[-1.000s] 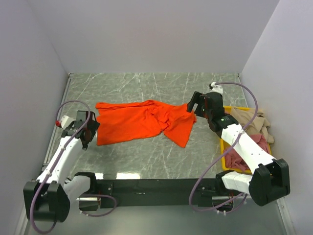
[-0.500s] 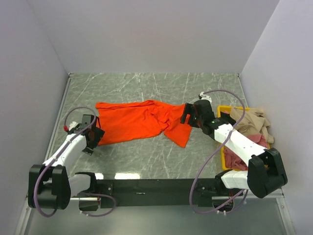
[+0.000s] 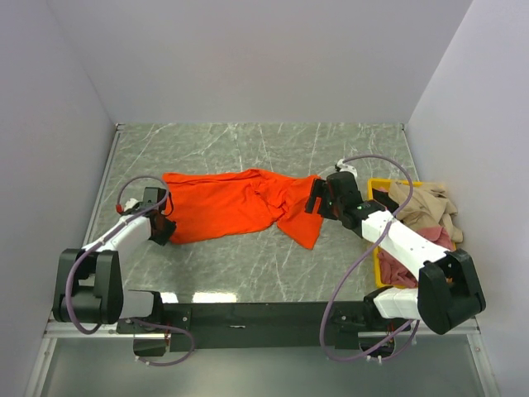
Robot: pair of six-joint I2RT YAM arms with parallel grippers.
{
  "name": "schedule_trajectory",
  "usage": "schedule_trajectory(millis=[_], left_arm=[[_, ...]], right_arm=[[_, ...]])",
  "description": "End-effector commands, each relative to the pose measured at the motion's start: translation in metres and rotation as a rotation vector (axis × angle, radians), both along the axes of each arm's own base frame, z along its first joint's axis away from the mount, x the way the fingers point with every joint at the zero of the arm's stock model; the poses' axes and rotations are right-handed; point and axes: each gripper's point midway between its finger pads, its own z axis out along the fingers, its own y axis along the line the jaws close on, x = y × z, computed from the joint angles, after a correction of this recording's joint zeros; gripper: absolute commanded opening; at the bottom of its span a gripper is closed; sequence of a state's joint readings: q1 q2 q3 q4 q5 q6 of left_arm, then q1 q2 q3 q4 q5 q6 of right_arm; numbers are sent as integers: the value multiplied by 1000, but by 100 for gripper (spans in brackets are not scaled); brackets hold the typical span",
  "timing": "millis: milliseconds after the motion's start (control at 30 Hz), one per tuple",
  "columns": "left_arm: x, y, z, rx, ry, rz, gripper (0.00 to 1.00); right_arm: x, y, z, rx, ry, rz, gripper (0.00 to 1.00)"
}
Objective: Fold and stack the t-shirts
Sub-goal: Flatten the tshirt out
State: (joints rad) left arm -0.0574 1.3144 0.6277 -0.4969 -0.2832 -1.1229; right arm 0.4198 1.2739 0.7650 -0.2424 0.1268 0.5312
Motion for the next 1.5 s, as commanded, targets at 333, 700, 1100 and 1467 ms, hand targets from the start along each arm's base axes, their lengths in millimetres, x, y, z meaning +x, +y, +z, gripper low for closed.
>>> schedule_trajectory(millis=[333, 700, 1100, 1467], left_arm=[[-3, -3, -5, -13, -20, -28, 1], [-3, 0, 14, 4, -95, -41, 1], [-2, 2, 17, 20, -101, -51, 1], [15, 2, 53, 26, -227, -57, 1]], right_arm=[[-65, 11, -28, -65, 187, 52, 89], [-93, 34, -62, -147, 306, 119, 75], [-73, 31, -86, -231, 291, 56, 42], [-32, 37, -41, -221, 78, 19, 0]])
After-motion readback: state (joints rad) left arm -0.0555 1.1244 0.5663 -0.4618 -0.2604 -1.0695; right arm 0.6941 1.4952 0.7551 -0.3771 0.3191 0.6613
